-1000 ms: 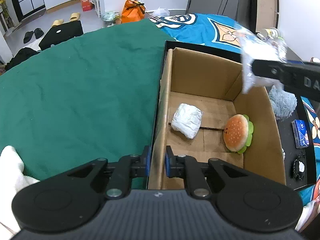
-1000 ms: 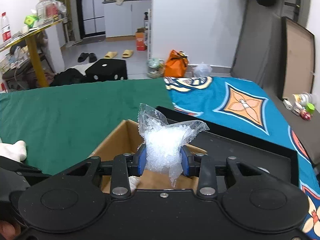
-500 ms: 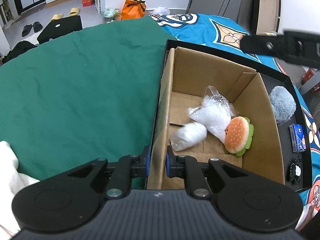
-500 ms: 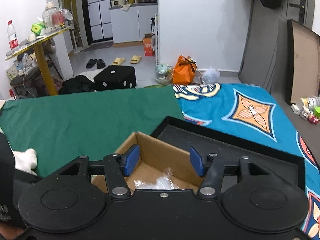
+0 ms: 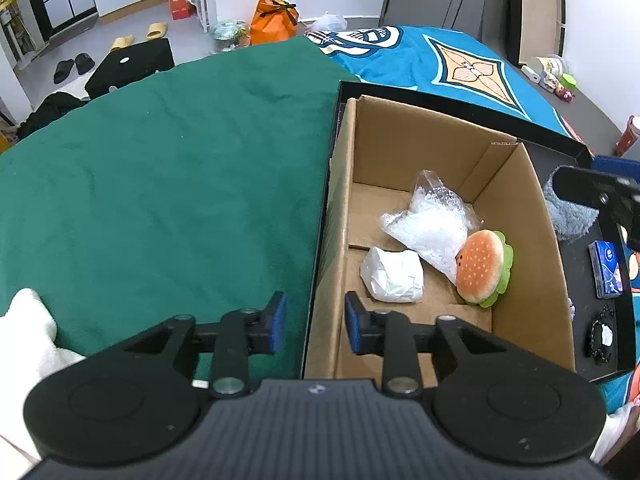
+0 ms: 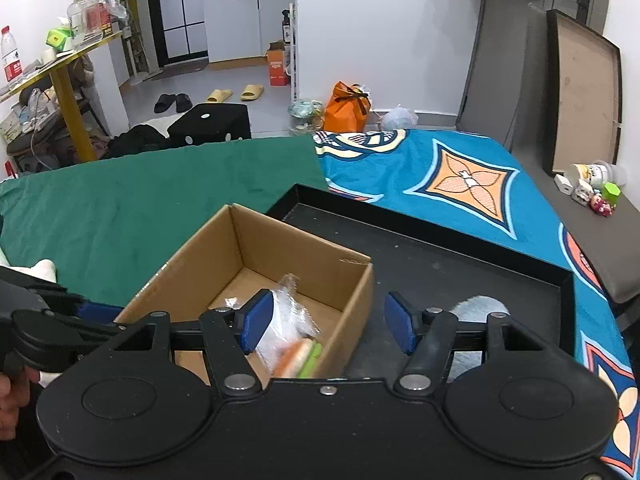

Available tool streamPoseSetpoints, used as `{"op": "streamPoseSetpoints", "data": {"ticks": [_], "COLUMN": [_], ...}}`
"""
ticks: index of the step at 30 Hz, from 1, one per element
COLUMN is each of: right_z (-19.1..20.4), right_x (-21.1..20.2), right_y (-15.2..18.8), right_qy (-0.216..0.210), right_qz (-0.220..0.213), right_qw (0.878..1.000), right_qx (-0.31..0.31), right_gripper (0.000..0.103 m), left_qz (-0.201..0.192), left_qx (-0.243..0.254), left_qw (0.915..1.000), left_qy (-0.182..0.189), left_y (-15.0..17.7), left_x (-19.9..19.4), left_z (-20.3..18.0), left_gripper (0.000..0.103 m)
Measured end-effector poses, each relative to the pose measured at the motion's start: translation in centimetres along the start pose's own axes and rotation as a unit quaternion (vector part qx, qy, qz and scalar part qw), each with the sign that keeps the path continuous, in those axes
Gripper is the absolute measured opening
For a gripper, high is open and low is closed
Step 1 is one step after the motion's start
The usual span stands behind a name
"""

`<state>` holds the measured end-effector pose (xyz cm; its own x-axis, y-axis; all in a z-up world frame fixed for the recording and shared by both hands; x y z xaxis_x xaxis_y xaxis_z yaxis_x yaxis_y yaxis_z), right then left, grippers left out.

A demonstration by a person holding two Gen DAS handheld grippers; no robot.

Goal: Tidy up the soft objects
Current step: 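Move the right gripper back over the tray to the blue-grey fluffy plush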

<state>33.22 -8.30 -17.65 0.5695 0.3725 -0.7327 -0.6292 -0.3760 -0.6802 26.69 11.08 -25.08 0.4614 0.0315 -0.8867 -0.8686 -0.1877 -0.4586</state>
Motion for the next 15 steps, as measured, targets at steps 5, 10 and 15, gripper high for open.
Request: {"op": "streamPoseSetpoints", "data": {"ticks": [5,10,15], "right_z": [-1.5,-2.8,-4.4], "right_x": [-0.6,-0.9,-1.3], "right_y": [0.5,0.9,1.3], "right_qy": [0.003,0.004,0.006], "right_qz": [-0.004,-0.005,-0.008], "right_qw": [1.000,1.000,0.999], "right_qx": [0.020,0.029,0.040], "right_gripper": [0.070,0.074,0.077], "left_qz": [0.007,0.008,0.003], "left_qx": [0.008,0.012,0.018], "left_qw": [0.9999,0.9996,0.9988], "left_qy": [-0.010,-0.026,-0.046], "left_y": [0.0,-0.3,-0.5], "left_x": [-0.3,-0.8,-1.4], "left_z": [-0.3,-0.7,-1.1], "left_gripper": [0.047,0.056,0.068]}}
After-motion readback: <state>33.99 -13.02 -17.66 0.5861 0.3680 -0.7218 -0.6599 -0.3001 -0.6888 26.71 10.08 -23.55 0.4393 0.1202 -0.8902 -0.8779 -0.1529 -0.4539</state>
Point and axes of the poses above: each gripper's, at about its wrist camera, not at the fingertips, and x roughly the way its jaws point, z to its left, y to its underside, the point moved 6 cm from there along x, roughly the way its jaws point
